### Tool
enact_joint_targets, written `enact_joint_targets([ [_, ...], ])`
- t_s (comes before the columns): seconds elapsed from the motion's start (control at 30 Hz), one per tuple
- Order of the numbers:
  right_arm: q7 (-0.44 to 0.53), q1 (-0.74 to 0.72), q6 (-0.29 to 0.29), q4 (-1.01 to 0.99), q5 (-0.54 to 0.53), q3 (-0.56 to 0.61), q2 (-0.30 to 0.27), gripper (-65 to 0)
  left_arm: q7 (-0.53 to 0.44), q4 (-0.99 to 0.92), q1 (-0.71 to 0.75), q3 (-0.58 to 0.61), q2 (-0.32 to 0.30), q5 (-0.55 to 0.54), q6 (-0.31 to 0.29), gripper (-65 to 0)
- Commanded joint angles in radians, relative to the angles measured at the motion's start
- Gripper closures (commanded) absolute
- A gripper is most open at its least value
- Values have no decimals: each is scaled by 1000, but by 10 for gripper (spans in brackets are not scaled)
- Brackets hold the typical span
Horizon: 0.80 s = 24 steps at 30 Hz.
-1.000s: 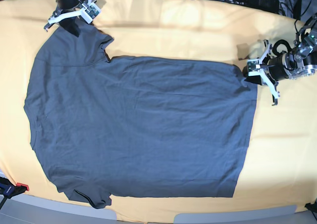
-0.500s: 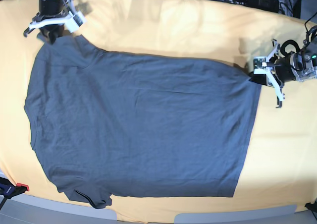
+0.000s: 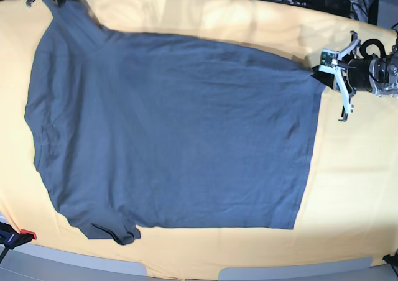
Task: Fold the T-shirt properly
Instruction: 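Lift the held edge and fold it over the shirt body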
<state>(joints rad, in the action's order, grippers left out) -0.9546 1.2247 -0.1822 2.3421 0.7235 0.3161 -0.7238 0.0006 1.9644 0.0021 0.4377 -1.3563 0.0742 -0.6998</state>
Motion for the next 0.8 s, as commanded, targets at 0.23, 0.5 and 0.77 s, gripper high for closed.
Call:
enact_joint_targets([
  [0.23,-13,84,-9,14,15,-5,-7,0,-3,123,-7,-11,-152,-148,2,0],
  [0.5,-60,84,-9,14,14,-2,-8,0,9,240,117,-11,-197,-165,2,0],
  [0.77,-48,84,-9,14,19,-3,-8,0,58,247,169,-11,-197,-161,2,0],
])
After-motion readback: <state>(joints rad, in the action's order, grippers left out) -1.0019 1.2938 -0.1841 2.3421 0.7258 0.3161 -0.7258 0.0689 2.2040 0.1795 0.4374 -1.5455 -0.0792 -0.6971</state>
